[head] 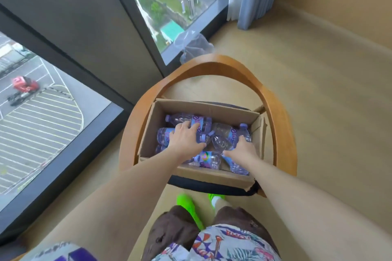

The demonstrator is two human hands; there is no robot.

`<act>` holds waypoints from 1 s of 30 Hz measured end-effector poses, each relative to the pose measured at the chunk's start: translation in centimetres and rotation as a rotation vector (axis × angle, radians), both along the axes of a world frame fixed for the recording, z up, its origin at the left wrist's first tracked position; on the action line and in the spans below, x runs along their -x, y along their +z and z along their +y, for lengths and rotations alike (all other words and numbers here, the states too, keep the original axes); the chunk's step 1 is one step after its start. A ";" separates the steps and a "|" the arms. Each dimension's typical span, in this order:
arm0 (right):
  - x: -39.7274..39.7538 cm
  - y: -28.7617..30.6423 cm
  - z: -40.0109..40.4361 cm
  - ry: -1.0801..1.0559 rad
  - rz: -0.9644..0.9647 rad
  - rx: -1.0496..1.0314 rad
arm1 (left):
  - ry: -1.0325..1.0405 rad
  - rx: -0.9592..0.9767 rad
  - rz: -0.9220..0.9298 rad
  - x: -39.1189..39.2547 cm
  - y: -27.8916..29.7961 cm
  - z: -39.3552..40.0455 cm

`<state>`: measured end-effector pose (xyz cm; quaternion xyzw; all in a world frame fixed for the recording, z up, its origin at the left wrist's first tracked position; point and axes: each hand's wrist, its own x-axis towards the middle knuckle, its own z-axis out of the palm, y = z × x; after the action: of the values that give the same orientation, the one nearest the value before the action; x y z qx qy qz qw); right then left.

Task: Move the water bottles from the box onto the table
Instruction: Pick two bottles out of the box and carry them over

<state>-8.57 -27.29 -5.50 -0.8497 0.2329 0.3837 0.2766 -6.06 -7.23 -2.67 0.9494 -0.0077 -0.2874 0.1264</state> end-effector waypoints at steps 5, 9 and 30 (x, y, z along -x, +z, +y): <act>-1.3 -4.0 0.9 -0.116 0.071 0.104 | -0.050 -0.042 0.069 -1.9 -4.4 -0.1; -2.9 -5.7 2.6 -0.215 0.070 0.262 | -0.125 -0.110 0.071 -2.9 -7.7 0.5; -3.9 -9.7 3.2 -0.314 0.007 0.329 | -0.530 -0.260 0.083 -4.2 -11.3 3.8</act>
<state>-4.69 -24.07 -15.22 -0.8355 0.4226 0.2956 0.1896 -1.86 -3.44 -13.98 0.9099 -0.2132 -0.3477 -0.0757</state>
